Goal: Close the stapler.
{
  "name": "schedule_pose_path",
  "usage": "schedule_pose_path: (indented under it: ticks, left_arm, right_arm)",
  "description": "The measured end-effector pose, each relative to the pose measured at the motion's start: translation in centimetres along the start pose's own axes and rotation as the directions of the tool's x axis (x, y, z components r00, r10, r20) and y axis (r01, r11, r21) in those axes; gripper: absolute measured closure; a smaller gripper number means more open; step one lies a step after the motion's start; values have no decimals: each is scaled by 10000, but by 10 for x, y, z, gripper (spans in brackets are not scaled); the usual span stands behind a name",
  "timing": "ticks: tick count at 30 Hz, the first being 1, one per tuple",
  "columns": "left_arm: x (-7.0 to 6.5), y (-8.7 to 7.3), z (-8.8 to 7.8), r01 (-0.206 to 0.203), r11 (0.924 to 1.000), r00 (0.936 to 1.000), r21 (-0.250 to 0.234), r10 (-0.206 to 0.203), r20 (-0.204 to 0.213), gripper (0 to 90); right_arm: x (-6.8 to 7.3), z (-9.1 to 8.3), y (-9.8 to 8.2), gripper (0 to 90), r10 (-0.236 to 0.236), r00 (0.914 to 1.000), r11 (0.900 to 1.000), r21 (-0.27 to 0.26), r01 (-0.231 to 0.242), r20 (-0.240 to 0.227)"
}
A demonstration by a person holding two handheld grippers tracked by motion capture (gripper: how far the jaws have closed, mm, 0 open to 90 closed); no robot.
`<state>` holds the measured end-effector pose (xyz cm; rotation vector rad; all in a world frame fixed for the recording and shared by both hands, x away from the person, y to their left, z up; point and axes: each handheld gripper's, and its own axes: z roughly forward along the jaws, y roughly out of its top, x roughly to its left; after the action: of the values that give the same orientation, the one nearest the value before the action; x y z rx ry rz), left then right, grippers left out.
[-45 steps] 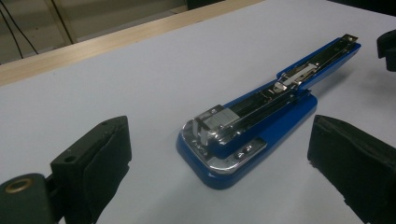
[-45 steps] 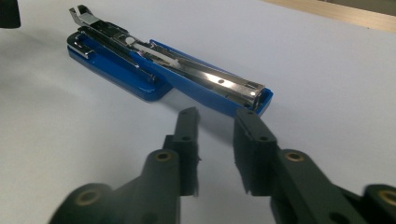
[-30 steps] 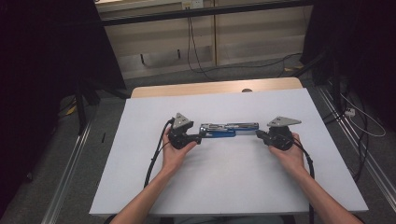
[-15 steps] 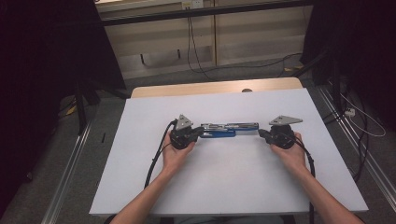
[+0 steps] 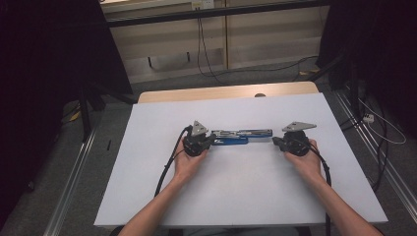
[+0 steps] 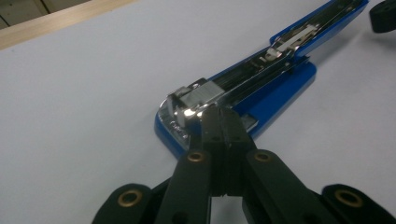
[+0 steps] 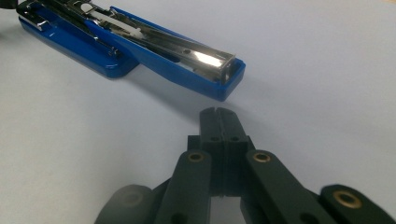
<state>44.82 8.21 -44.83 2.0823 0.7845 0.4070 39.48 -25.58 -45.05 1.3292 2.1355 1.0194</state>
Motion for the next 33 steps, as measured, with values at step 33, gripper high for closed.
schedule_pose_path:
  ticks: [33]
  left_arm:
    - [-1,1,3,51,10000,10000,-67,-52,-25,900]
  right_arm:
    - [3,15,6,900,-104,9999,9994,340,106,-53]
